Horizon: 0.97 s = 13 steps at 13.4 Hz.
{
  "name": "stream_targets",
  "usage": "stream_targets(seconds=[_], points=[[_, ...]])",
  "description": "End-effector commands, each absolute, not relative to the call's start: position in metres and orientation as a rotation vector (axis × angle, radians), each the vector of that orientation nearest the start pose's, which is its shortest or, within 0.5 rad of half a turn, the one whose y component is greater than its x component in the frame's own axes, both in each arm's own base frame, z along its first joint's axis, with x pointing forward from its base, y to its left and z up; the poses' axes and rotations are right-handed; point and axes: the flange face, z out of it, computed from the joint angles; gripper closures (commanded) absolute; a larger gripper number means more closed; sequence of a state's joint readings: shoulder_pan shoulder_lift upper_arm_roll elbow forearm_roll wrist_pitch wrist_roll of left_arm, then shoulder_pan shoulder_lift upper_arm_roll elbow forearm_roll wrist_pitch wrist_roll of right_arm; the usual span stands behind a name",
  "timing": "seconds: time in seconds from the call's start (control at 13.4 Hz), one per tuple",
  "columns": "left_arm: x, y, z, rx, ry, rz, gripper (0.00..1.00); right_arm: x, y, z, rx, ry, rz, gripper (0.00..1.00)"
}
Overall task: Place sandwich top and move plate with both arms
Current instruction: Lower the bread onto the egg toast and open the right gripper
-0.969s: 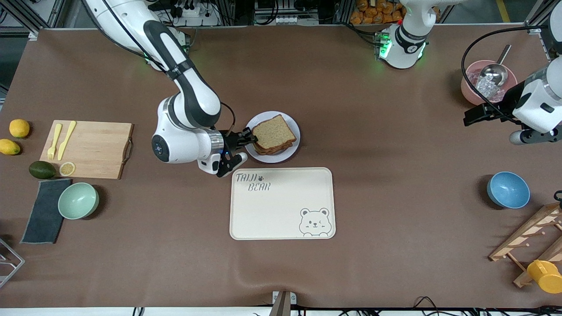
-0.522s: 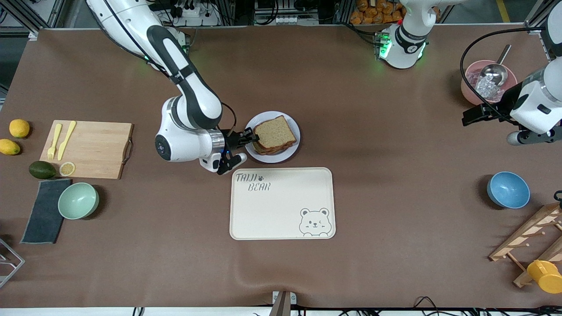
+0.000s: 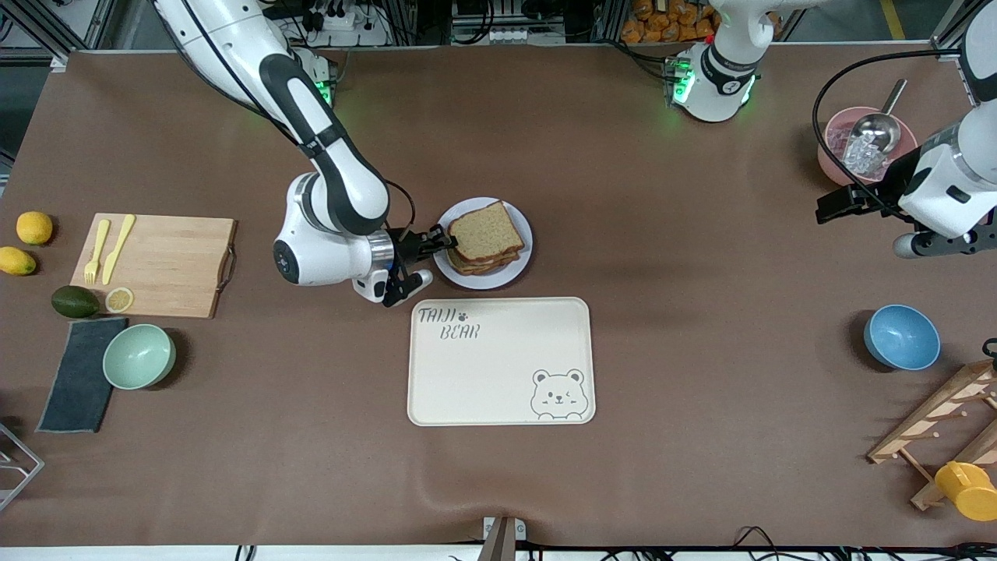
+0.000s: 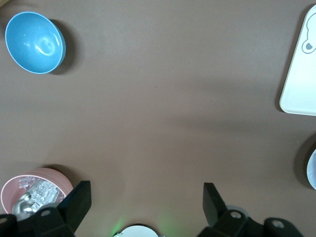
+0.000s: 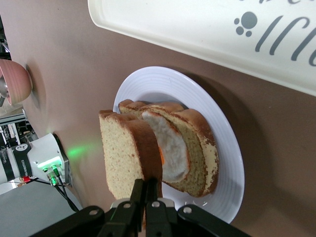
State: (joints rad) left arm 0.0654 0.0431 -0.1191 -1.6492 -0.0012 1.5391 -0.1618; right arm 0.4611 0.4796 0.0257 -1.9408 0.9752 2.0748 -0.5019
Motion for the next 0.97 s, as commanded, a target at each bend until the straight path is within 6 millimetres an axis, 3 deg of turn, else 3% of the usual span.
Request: stream_targets(seconds=[0.0,0.37,0.45,0.52,0.6,0.89], points=[[0.554,-0.032,0.560,-3.139,-0.195,0.208,0.00,0.510,0.311,0.223,-2.298,-0.376,0.370,1.00],[0.559,-0.032,0.560,-3.145,-0.199,0.166,0.00,0.514,0.301,0.216,-2.296,-0.361,0.375,1.00],[0.561,-0.032,0.561,-3.148,-0.197,0.149,0.00,0.514,0.300,0.215,-2.297,-0.360,0.375,0.77],[0.561,-0.032,0.561,-3.148,-0.197,0.146,0.00,0.514,0.300,0.214,-2.297,-0.359,0.377,0.06],[0.561,-0.033,0.560,-3.147,-0.197,0.151,0.00,0.514,0.300,0.215,-2.296,-0.360,0.376,0.00],[0.561,-0.033,0.560,-3.147,-0.197,0.151,0.00,0.515,0.301,0.224,-2.292,-0.354,0.372,0.00]])
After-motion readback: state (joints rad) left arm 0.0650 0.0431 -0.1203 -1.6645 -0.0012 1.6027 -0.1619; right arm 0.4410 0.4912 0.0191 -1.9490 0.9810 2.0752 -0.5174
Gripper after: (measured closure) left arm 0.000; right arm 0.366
